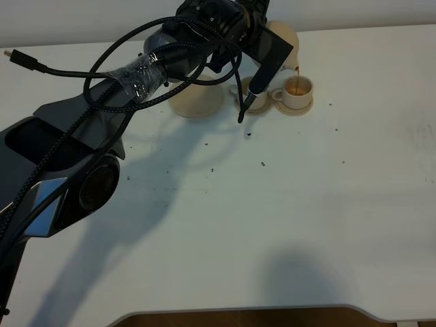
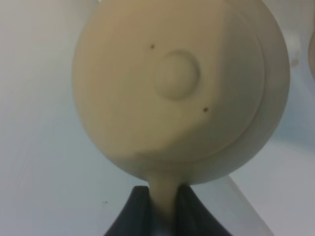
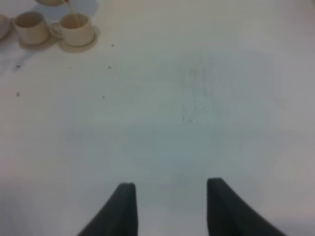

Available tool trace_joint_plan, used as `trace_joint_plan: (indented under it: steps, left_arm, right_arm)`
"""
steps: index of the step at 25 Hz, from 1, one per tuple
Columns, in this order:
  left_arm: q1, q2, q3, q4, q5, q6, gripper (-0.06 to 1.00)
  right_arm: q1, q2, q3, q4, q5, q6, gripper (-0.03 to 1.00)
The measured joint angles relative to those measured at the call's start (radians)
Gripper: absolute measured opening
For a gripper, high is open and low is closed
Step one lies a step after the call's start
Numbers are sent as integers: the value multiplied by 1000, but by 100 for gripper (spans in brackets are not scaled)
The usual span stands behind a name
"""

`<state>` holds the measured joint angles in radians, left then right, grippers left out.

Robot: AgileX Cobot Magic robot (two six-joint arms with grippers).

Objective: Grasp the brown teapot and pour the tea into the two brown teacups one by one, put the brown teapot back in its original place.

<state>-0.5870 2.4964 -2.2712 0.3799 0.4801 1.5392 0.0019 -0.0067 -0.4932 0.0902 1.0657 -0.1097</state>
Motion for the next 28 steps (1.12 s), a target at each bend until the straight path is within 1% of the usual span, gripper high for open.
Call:
trace_joint_plan:
  steps: [4, 8, 17, 28]
  left_arm:
    - [-1, 0, 0, 0, -9, 32, 11]
    - [-4, 0, 0, 0, -13, 42, 11]
    - [-5, 0, 0, 2, -41, 43, 11]
    - [-6, 0, 0, 38, -44, 45, 11]
  right_arm:
    - [0, 0, 0, 0, 0, 0, 36]
    - [0, 0, 0, 0, 0, 0, 36]
    - [0, 0, 0, 0, 0, 0, 36]
    - [0, 0, 0, 0, 0, 0, 36]
